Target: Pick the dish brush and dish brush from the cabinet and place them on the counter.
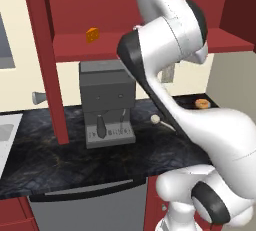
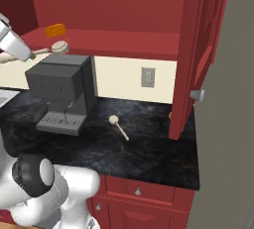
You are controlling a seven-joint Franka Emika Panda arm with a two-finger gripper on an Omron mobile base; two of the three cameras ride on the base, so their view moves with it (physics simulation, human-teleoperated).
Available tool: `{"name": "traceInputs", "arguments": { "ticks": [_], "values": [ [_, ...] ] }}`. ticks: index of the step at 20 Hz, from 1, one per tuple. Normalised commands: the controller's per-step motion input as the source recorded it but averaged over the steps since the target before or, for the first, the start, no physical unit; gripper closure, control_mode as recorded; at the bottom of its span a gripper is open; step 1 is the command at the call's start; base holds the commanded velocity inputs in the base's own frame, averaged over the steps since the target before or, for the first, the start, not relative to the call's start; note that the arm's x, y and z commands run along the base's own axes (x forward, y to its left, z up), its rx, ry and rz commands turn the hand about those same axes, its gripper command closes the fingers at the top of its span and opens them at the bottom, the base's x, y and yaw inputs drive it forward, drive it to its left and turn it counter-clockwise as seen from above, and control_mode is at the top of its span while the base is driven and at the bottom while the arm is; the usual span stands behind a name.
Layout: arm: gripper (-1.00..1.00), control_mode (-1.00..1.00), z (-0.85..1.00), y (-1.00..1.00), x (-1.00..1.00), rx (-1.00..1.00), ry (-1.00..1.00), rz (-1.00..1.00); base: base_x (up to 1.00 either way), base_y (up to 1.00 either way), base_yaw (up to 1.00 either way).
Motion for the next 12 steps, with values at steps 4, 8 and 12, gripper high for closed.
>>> {"name": "traceInputs", "arguments": {
  "ticks": [4,8,12],
  "values": [
    [1.0,-1.0,-0.14,-0.71,-1.0,0.0,-0.13,0.02,0.0,0.0,0.0],
    [1.0,-1.0,-0.26,-0.56,-0.85,0.0,-0.07,0.0,0.0,0.0,0.0],
    [1.0,-1.0,-0.49,-0.38,-0.16,0.01,0.0,0.0,0.0,0.0,0.0]
  ]
}}
